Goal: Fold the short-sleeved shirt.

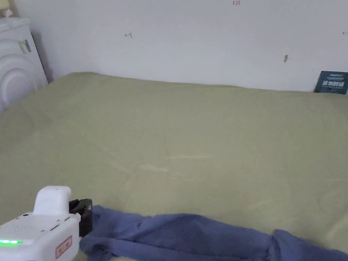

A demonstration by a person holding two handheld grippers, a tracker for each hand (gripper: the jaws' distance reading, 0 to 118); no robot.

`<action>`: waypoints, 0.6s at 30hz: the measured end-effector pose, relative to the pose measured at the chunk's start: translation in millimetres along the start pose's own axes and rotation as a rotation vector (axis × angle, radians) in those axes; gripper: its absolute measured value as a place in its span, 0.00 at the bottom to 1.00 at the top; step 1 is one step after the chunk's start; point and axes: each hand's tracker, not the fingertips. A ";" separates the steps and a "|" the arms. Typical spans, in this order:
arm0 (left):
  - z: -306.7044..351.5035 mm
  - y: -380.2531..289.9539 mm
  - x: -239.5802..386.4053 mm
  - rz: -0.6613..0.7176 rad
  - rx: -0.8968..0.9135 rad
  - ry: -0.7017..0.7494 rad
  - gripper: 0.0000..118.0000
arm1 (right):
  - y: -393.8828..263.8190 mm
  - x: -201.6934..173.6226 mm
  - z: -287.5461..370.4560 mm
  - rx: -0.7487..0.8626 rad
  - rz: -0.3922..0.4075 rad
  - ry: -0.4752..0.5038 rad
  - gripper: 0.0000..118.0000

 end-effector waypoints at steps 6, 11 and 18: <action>-16.5 0.7 -33.1 0.089 -0.098 -0.022 0.00 | 0.2 -29.3 18.9 0.078 0.018 0.005 0.00; -63.2 6.3 -81.7 0.244 -0.315 -0.147 0.01 | 10.1 -49.0 36.5 0.159 0.068 -0.009 0.00; -124.1 19.9 -122.3 0.383 -0.575 -0.413 0.13 | 19.5 -57.1 46.0 0.183 0.100 -0.006 0.00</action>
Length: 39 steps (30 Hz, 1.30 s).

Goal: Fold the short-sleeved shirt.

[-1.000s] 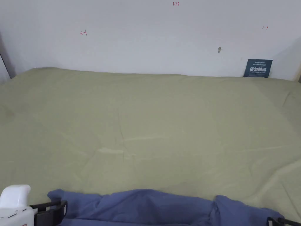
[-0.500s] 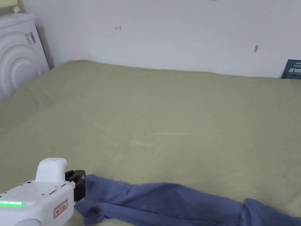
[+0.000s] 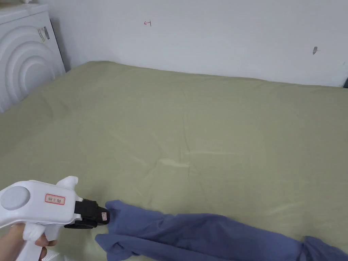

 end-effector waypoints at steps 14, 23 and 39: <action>-75.5 4.6 -7.8 0.091 -0.192 -0.292 0.95 | -2.9 14.3 -10.8 -0.048 -0.062 -0.036 0.00; -80.8 5.8 -9.7 0.096 -0.186 -0.226 0.10 | -4.4 21.7 -7.5 -0.059 -0.090 -0.050 0.00; 5.6 22.0 -29.2 0.196 0.024 -0.060 0.09 | -3.4 23.6 -17.5 -0.056 -0.112 -0.003 0.00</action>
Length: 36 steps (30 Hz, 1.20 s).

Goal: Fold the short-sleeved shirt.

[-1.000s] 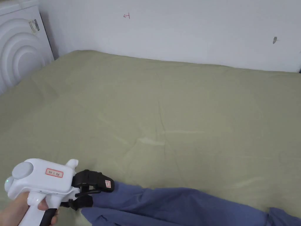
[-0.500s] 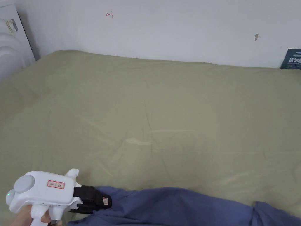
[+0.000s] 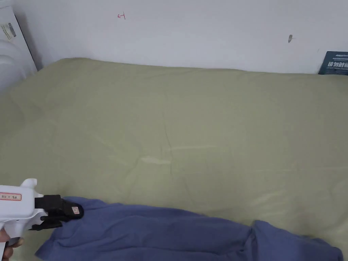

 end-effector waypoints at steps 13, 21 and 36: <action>-16.8 -67.0 181.4 -0.357 -0.020 0.071 0.09 | -4.8 6.5 6.4 -0.010 -0.021 0.033 0.00; -124.6 -123.2 242.8 -0.508 -0.087 0.082 0.10 | -12.2 19.4 16.0 -0.033 -0.059 0.027 0.00; -105.7 -112.6 204.9 -0.506 0.021 0.084 0.00 | -20.4 27.9 10.1 -0.082 -0.110 0.033 0.00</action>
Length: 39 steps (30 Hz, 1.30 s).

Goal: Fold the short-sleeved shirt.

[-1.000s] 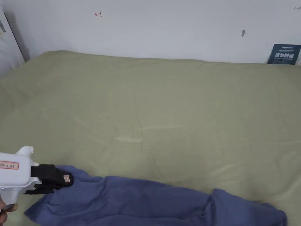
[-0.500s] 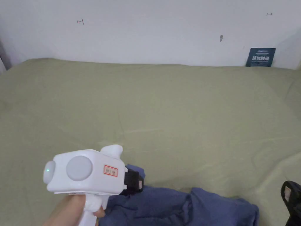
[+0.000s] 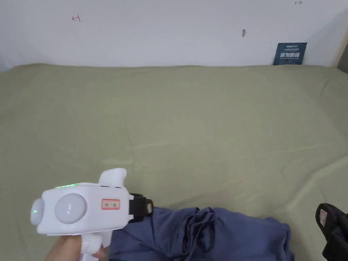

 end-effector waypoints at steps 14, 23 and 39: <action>-141.2 -66.0 43.5 0.112 -0.229 -0.197 0.00 | -10.5 2.8 -5.9 -0.065 -0.011 -0.010 0.00; -39.3 -30.7 11.9 0.107 -0.108 -0.197 0.00 | -8.3 -2.9 -11.3 -0.066 0.005 -0.004 0.00; -59.1 -5.9 -115.9 0.263 -0.239 -0.318 0.97 | -9.7 -34.7 -26.7 -0.095 0.051 0.061 0.00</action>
